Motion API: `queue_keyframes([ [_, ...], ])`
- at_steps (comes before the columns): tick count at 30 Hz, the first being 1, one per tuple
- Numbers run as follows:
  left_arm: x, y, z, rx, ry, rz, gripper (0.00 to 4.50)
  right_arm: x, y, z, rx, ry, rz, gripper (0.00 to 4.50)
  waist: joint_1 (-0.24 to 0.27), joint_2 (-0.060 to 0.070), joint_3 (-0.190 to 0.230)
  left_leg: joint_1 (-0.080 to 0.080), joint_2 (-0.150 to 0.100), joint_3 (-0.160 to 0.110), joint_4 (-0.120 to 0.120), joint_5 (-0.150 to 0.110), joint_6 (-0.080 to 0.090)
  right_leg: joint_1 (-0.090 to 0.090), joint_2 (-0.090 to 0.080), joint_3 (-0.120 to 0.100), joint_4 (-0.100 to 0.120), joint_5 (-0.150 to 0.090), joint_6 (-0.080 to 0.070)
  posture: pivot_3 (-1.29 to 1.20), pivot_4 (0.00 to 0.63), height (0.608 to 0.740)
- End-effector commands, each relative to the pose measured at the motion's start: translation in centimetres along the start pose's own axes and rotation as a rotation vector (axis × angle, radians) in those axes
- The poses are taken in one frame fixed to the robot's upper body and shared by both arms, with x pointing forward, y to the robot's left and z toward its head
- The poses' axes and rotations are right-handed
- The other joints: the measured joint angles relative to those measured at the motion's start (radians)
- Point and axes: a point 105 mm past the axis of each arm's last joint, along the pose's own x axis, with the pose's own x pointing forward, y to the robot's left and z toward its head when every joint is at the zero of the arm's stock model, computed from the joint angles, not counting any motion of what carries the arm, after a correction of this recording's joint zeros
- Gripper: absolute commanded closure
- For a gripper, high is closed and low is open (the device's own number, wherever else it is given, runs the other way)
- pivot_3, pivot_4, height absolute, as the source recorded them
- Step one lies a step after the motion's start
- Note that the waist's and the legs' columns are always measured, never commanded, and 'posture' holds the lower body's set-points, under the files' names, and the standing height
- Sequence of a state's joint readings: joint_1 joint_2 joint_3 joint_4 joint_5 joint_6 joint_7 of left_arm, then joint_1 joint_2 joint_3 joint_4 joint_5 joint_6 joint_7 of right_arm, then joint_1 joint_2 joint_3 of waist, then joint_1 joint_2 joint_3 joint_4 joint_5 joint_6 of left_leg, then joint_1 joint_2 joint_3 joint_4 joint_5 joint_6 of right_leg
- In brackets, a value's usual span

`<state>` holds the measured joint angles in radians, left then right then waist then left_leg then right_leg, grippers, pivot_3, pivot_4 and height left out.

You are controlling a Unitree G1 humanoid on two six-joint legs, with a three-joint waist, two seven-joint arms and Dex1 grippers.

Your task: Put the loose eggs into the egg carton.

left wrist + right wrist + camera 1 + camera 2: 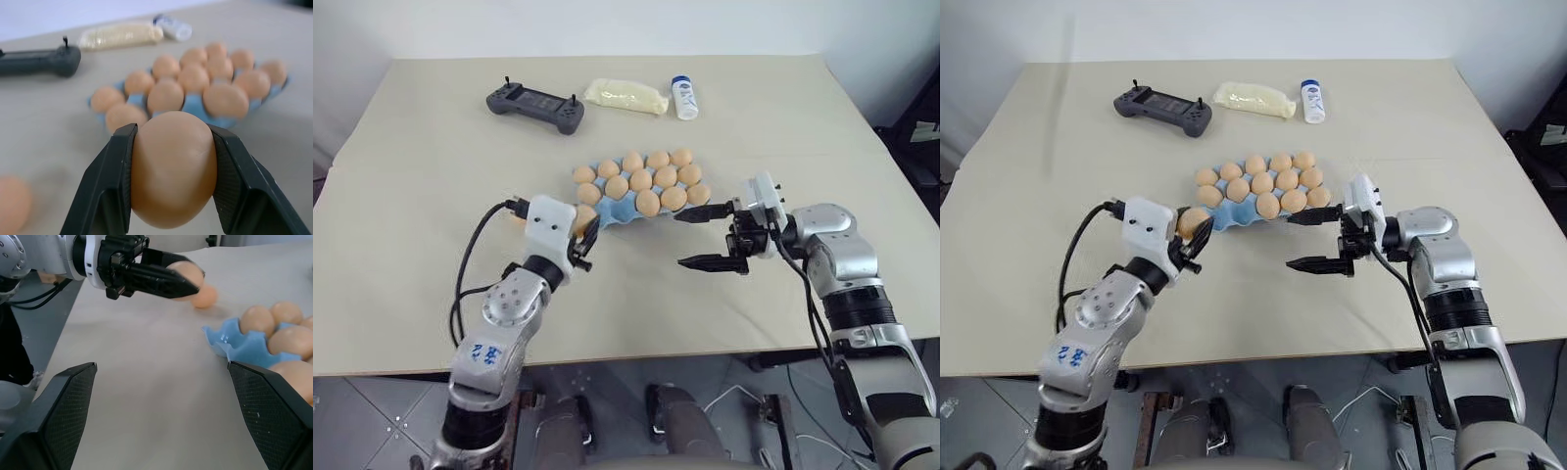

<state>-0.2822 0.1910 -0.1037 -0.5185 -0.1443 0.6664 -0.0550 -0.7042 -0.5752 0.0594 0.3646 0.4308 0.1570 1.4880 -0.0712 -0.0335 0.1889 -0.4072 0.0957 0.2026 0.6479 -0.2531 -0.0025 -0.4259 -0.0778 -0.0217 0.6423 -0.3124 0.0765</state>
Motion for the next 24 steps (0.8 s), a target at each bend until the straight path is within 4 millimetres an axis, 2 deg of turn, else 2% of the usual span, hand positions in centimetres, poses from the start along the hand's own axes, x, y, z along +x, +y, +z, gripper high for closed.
queue_keyframes([
  [1, 1.3, -0.6, 0.8, 0.012, -0.058, -0.027, 2.76, -0.8, 0.1, 1.1, -0.043, -0.021, -0.029, 0.0, 0.003, 0.0, 0.0, 0.0, 0.0, 0.0, 0.0, 0.0, 0.0, 0.0, 0.0, 0.0, 0.0, 0.0, 0.0, 0.0, 0.15, 0.74],
  [5, 3.0, -0.3, 0.2, 0.029, -0.057, -0.014, 2.76, -1.1, 0.3, 1.2, -0.042, -0.023, -0.05, 0.0, 0.008, 0.0, 0.0, 0.0, -0.002, 0.0, 0.0, 0.001, 0.0, 0.0, 0.001, 0.0, 0.001, 0.0, 0.0, 0.0, 0.15, 0.74],
  [11, 5.5, -1.4, -0.2, 0.031, -0.076, -0.073, 2.76, -1.4, 0.5, 1.1, -0.038, -0.017, -0.073, 0.0, 0.019, 0.0, 0.0, 0.0, -0.002, 0.0, 0.001, 0.001, 0.002, -0.001, 0.0, -0.001, 0.001, 0.0, 0.001, 0.0, 0.15, 0.74],
  [19, 6.5, -2.1, -0.4, 0.03, -0.1, -0.099, 2.76, -1.6, 0.7, 1.0, -0.033, -0.009, -0.095, 0.0, 0.022, 0.0, 0.0, -0.001, -0.003, 0.0, 0.001, 0.0, 0.002, -0.001, 0.0, -0.002, 0.0, 0.001, 0.001, 0.0, 0.15, 0.74],
  [21, 6.6, -2.1, -0.3, 0.033, -0.107, -0.104, 2.05, -1.6, 0.7, 1.0, -0.031, -0.009, -0.097, 0.0, 0.021, 0.0, 0.0, -0.001, -0.003, 0.0, 0.001, 0.0, 0.002, -0.001, 0.0, -0.003, 0.001, 0.001, 0.001, 0.0, 0.15, 0.74],
  [22, 6.7, -2.1, -0.3, 0.041, -0.109, -0.104, 1.89, -1.6, 0.7, 1.0, -0.031, -0.008, -0.098, 0.0, 0.021, 0.0, 0.0, -0.001, -0.003, 0.0, 0.001, 0.0, 0.002, -0.001, 0.0, -0.003, 0.001, 0.001, 0.001, 0.0, 0.15, 0.74],
  [23, 6.8, -2.0, -0.3, 0.044, -0.109, -0.099, 1.55, -1.6, 0.7, 1.0, -0.03, -0.009, -0.098, 0.0, 0.021, 0.0, 0.0, -0.001, -0.003, 0.0, 0.001, 0.0, 0.002, -0.001, 0.0, -0.003, 0.001, 0.001, 0.001, 0.0, 0.15, 0.74],
  [24, 6.8, -2.0, -0.3, 0.048, -0.11, -0.101, 1.55, -1.6, 0.7, 1.0, -0.029, -0.009, -0.099, 0.0, 0.021, 0.0, 0.0, -0.001, -0.003, 0.0, 0.001, 0.0, 0.002, -0.001, 0.0, -0.003, 0.001, 0.001, 0.001, 0.0, 0.15, 0.74],
])
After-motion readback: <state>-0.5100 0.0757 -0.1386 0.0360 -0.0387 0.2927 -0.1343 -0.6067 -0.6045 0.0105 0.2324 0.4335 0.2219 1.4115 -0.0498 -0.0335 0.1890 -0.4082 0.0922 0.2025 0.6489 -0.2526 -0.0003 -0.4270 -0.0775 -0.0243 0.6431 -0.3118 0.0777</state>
